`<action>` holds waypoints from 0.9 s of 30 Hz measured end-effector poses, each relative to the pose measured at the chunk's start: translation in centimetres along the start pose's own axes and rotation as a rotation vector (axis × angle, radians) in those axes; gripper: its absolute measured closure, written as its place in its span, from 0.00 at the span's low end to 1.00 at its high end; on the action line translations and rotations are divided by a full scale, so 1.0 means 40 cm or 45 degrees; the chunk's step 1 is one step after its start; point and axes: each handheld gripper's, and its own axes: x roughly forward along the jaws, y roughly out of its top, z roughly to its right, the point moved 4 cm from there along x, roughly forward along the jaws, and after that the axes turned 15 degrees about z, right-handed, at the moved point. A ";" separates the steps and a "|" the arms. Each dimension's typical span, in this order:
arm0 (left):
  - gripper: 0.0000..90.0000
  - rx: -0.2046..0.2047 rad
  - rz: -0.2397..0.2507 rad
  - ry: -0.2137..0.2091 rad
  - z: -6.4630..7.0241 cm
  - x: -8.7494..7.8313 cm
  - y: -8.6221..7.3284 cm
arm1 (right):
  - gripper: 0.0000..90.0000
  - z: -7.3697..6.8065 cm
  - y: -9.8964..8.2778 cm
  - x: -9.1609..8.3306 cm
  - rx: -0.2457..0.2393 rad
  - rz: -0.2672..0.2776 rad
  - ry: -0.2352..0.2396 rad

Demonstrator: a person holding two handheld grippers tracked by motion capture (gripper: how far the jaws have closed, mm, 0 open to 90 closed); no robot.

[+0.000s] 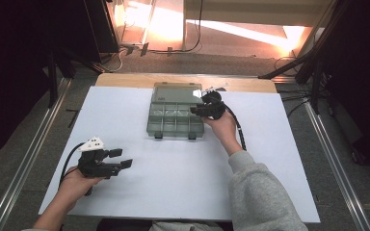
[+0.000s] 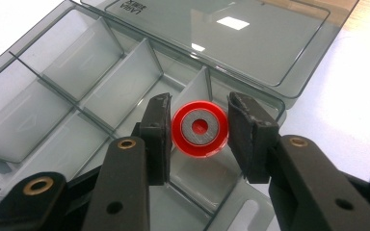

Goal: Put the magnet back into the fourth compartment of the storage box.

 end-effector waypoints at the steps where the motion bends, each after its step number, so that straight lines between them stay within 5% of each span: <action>1: 0.38 0.000 0.000 -0.001 0.000 0.000 0.000 | 0.69 0.001 0.000 0.000 0.004 0.000 0.001; 4: 0.38 0.004 0.003 0.000 0.000 0.000 0.001 | 0.68 0.002 -0.001 0.001 0.006 0.002 0.001; 11: 0.38 0.002 0.016 0.001 0.001 -0.004 0.003 | 0.44 -0.005 0.007 -0.003 -0.042 0.034 0.000; 27: 0.38 -0.001 0.035 0.017 -0.008 -0.007 0.012 | 0.39 -0.003 0.017 -0.059 0.027 0.099 0.049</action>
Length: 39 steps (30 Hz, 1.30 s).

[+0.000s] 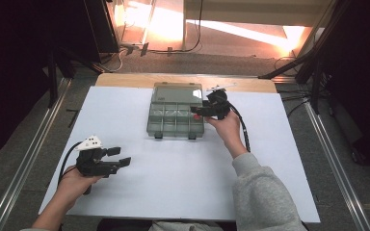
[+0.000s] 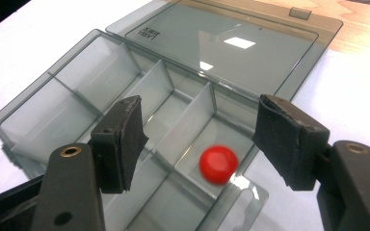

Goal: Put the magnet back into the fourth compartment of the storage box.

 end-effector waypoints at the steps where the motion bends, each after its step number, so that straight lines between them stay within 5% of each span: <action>1: 0.38 0.000 0.002 0.000 0.000 0.001 0.001 | 0.39 -0.001 -0.001 -0.005 -0.003 0.001 -0.001; 26: 0.38 0.016 0.009 -0.003 -0.016 0.037 0.037 | 0.41 -0.033 -0.029 -0.090 -0.008 0.066 0.046; 33: 0.38 0.024 0.001 -0.018 -0.016 0.055 0.046 | 0.32 -0.026 -0.038 -0.101 0.026 0.078 0.078; 37: 0.38 0.021 -0.004 -0.021 -0.020 0.063 0.051 | 0.31 -0.029 -0.045 -0.103 -0.026 0.067 0.052; 39: 0.38 0.019 0.003 -0.025 -0.022 0.067 0.054 | 0.26 -0.031 -0.048 -0.105 -0.004 0.072 0.080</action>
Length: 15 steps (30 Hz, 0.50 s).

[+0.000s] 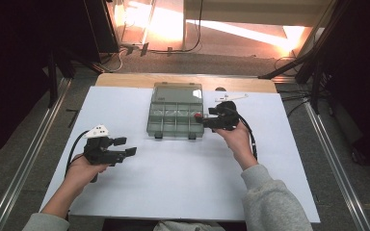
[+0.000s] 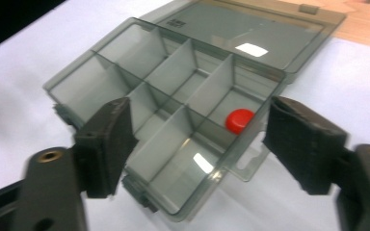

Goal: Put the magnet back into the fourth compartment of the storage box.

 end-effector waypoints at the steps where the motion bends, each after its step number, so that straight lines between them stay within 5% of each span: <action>1: 0.38 -0.002 0.000 0.000 0.000 0.002 0.002 | 0.25 0.001 -0.001 -0.001 0.010 0.008 0.011; 15: 0.38 0.013 -0.011 -0.016 -0.002 0.023 0.024 | 0.16 0.010 -0.021 -0.011 0.003 0.000 -0.028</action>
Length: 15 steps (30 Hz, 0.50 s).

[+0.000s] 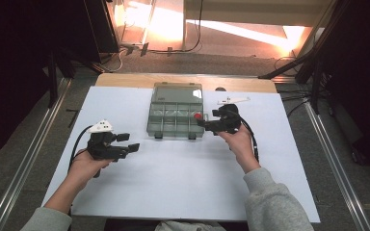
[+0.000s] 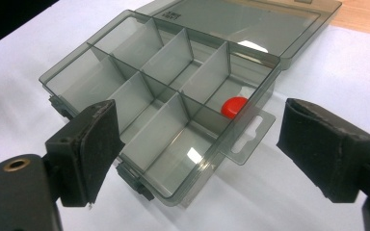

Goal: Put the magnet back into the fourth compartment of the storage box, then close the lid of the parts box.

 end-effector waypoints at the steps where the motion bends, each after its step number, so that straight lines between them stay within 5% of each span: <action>1: 0.38 -0.001 0.001 0.003 -0.001 0.000 0.000 | 0.16 0.000 0.000 -0.001 0.006 -0.001 -0.002; 15: 0.38 -0.025 0.010 0.014 -0.014 0.013 0.016 | 0.16 -0.007 -0.016 -0.007 0.017 -0.009 0.024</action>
